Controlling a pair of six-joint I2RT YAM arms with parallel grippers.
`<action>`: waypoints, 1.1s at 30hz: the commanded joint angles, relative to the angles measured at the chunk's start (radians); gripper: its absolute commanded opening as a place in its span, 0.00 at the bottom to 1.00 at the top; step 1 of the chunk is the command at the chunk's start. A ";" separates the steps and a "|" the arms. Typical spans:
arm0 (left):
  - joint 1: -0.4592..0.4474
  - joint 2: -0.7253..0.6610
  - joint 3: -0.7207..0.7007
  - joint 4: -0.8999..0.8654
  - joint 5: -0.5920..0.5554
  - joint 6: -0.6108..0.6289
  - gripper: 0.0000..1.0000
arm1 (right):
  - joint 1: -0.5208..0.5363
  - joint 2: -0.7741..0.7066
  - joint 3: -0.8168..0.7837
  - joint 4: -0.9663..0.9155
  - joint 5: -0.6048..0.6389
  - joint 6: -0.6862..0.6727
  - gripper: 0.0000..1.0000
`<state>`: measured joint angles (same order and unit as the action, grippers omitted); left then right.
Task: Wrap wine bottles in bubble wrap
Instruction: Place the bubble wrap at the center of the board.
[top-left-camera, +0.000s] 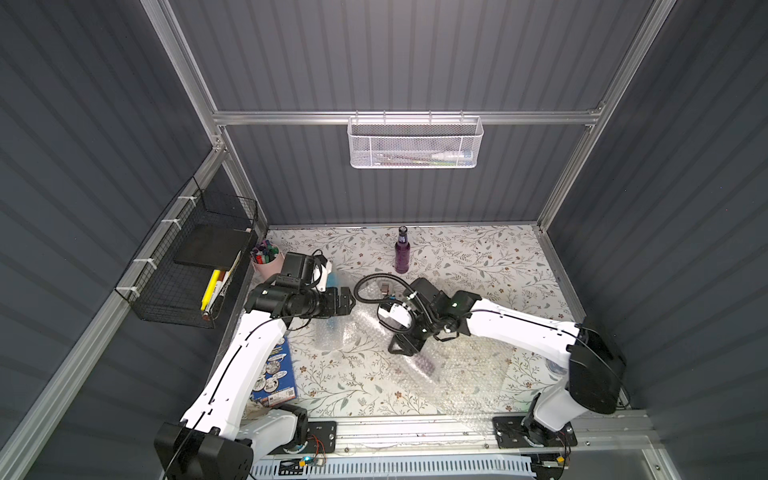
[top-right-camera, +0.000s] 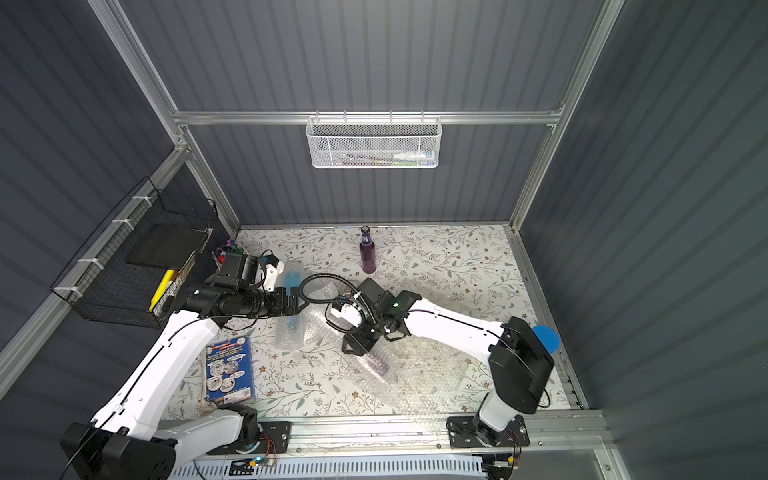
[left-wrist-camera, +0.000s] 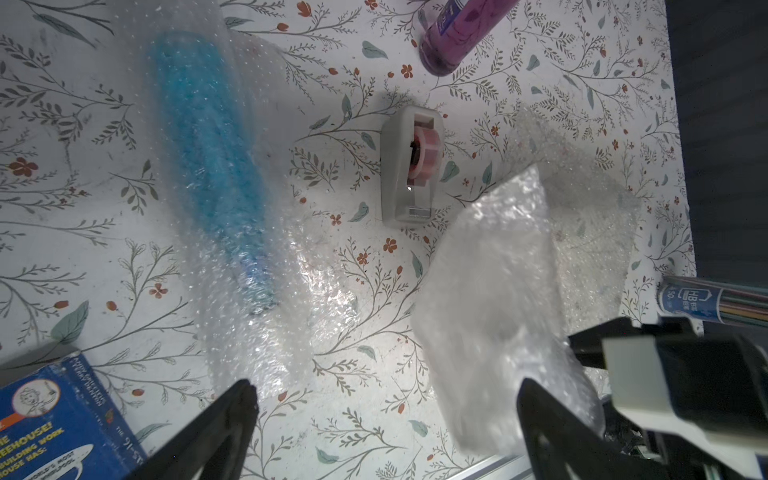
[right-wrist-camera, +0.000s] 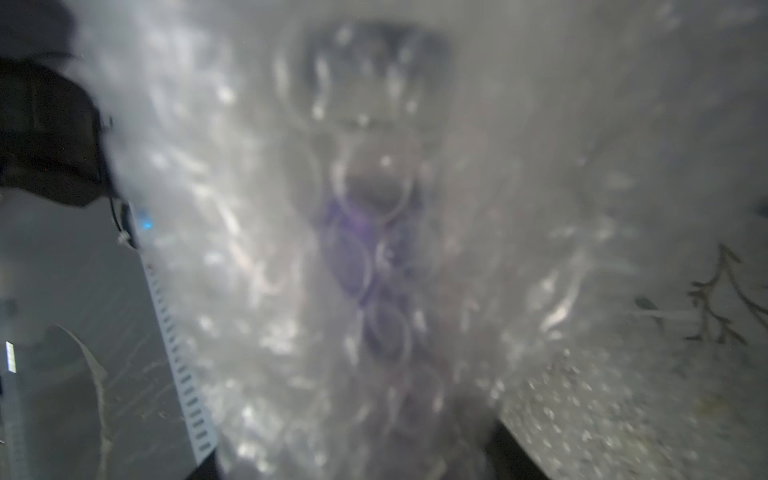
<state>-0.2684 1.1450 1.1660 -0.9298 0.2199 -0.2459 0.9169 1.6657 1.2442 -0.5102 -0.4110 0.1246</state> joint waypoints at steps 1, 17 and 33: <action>0.003 -0.032 -0.015 -0.033 0.001 0.007 1.00 | -0.013 0.103 0.143 0.119 -0.124 0.342 0.36; 0.006 -0.022 -0.069 -0.019 0.051 0.028 1.00 | -0.056 0.586 0.661 0.019 0.210 0.724 0.42; 0.008 0.010 -0.079 -0.010 0.082 0.033 0.99 | -0.064 0.746 0.929 -0.026 0.143 0.699 0.73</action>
<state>-0.2665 1.1519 1.0973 -0.9421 0.2741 -0.2352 0.8505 2.4432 2.1372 -0.5472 -0.2466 0.8146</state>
